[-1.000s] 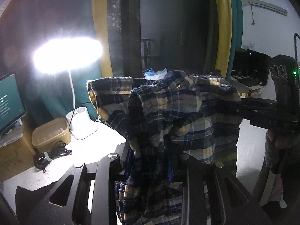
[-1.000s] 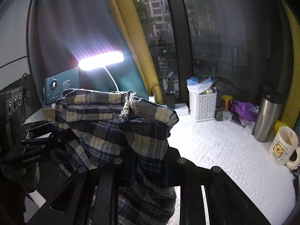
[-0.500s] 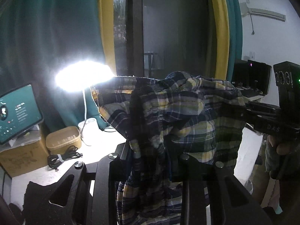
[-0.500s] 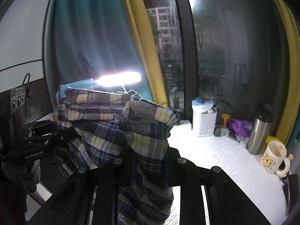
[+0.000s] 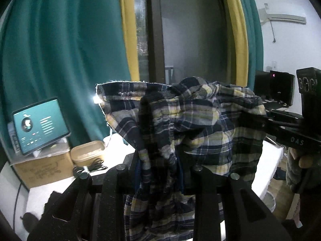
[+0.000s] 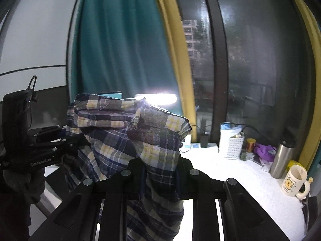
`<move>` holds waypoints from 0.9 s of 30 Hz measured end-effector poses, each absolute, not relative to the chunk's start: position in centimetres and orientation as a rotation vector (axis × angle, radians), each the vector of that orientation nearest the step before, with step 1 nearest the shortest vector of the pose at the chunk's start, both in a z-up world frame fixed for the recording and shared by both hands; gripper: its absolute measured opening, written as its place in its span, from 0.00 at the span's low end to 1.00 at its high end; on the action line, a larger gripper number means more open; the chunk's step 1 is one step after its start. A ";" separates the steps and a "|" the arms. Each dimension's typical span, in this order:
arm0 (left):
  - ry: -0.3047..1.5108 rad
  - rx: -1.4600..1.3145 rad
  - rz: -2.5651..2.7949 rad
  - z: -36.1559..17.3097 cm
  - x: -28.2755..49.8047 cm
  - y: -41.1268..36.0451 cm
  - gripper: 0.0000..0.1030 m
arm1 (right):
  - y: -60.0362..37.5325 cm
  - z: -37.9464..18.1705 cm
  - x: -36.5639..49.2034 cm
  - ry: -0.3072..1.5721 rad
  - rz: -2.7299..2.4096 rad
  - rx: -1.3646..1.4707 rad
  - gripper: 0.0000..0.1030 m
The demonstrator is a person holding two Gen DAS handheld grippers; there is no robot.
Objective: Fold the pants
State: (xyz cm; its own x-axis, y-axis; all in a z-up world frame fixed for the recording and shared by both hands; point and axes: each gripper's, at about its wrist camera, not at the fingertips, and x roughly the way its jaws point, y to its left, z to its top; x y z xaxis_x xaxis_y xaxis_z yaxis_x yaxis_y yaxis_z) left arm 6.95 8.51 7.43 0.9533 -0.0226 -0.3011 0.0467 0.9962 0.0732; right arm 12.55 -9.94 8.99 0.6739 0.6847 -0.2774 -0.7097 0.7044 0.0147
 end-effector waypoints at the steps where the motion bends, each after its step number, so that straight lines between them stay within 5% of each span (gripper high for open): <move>1: 0.302 0.079 -0.028 7.4 6.4 8.9 0.26 | -9.5 8.9 12.3 0.274 0.794 -0.094 0.22; 11: 0.327 0.065 0.054 6.0 3.1 12.8 0.26 | -4.0 6.5 12.7 0.349 0.883 -0.105 0.22; 27: 0.516 0.013 0.079 -0.2 8.1 19.0 0.26 | 4.2 -0.9 20.2 0.568 0.900 -0.115 0.22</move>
State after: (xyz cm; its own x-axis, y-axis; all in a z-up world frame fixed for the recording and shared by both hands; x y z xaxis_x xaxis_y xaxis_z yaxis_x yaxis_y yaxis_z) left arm 8.14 18.96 -0.22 0.8666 0.0790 -0.4927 -0.0724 0.9968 0.0325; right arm 20.25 4.20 -0.91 0.4859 0.7079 -0.5127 -0.7674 0.6263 0.1373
